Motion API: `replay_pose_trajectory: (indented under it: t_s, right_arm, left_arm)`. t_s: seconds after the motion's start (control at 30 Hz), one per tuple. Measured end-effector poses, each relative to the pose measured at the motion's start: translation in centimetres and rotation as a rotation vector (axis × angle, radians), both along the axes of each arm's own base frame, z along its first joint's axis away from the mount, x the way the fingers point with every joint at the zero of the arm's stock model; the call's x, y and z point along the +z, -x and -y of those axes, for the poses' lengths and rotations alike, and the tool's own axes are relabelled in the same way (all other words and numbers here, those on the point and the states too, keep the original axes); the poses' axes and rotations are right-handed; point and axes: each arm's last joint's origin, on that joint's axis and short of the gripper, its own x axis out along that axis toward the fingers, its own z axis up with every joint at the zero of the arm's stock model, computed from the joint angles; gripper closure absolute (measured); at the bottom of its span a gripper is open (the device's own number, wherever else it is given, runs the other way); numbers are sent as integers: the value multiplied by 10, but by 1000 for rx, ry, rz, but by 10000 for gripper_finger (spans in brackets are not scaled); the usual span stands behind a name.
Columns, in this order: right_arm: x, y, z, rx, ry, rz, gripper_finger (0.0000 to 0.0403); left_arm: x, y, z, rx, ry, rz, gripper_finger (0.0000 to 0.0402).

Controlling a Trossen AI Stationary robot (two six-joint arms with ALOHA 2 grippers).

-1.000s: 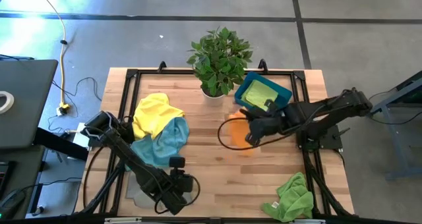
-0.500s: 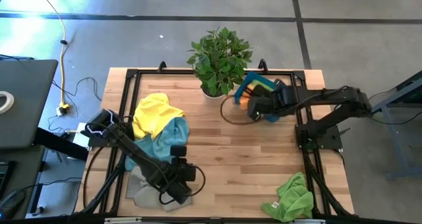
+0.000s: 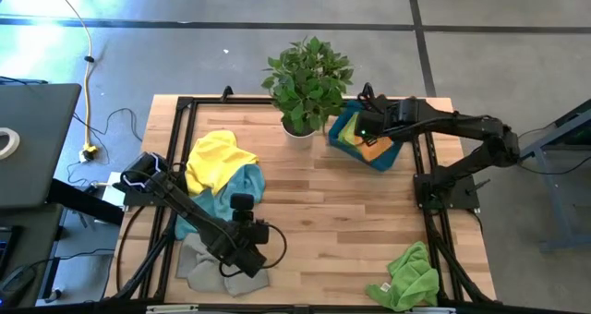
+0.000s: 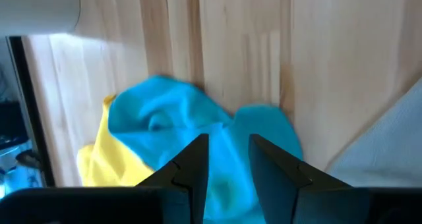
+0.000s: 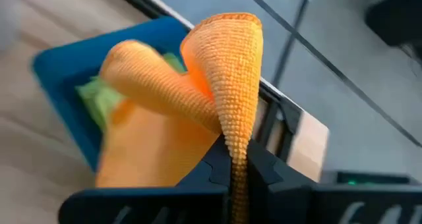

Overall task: Fold microfiber towels
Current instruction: Put the orange towel into the blue bin

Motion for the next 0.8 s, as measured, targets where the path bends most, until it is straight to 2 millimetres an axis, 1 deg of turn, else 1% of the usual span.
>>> replay_pose_trajectory:
  t_s: [0.1,0.2,0.4,0.47,0.53,0.6,0.7,0.8]
  right_arm:
    - [0,5,-1,-13,-6,-45,403]
    - [-1,6,-1,21,-17,-78,403]
    - [-1,6,-3,281,-96,-277,403]
    - [1,10,-4,355,-133,-305,403]
    - [4,14,-6,374,-169,-276,403]
    - [9,20,-8,350,-169,-223,403]
    - [16,35,-11,248,-124,-118,403]
    - [15,49,-13,139,-96,-19,403]
  left_arm:
    - [0,3,2,-7,-10,-15,303]
    - [0,4,4,-13,-11,-16,303]
    - [0,4,4,-13,-14,-13,303]
    - [0,4,4,-2,-12,-8,303]
    - [0,4,4,9,-11,-2,303]
    - [0,5,4,17,-10,2,303]
    - [0,4,4,24,-9,6,303]
    - [0,4,4,18,-10,3,303]
